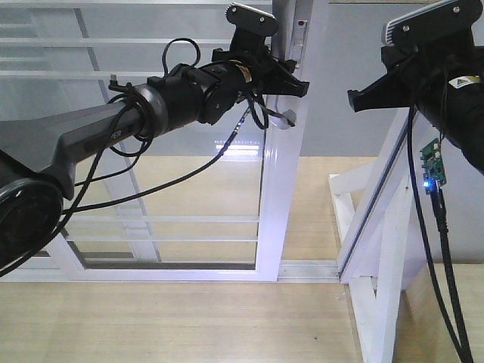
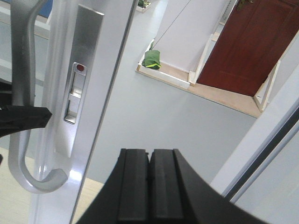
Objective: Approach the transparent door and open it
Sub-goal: 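Pull the handle with the left gripper, sliding the door open, then keep sliding the door with the left gripper toward the fixed panel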
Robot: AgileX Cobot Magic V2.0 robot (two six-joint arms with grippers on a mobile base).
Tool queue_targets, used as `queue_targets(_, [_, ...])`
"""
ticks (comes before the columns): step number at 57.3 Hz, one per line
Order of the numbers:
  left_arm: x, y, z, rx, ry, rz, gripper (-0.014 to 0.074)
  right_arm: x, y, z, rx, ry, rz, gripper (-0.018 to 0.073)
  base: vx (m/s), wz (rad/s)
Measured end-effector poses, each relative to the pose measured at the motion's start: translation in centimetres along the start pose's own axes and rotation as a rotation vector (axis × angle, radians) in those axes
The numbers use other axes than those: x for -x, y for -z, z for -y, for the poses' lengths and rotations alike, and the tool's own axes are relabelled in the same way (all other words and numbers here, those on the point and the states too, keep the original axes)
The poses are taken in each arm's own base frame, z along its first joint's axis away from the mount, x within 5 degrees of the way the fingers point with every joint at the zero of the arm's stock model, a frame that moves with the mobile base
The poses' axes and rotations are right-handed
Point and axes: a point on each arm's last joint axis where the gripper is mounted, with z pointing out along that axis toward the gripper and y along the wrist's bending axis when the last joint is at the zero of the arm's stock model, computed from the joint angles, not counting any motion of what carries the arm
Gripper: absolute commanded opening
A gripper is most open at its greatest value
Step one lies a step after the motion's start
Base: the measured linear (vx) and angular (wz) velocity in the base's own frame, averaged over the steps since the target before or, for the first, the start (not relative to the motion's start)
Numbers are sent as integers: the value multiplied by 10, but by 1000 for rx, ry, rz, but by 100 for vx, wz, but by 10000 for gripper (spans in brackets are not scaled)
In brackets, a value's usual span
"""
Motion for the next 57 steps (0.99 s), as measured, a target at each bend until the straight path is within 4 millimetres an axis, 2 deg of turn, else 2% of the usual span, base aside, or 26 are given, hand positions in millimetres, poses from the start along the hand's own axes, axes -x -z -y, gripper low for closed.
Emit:
queue_targets(38, [13, 24, -37, 72, 44, -150, 0, -1, 0, -1, 11, -3, -8, -2, 0, 0])
queue_targets(57, [16, 38, -64, 121, 75, -221, 0, -1, 0, -1, 11, -4, -9, -2, 0, 0])
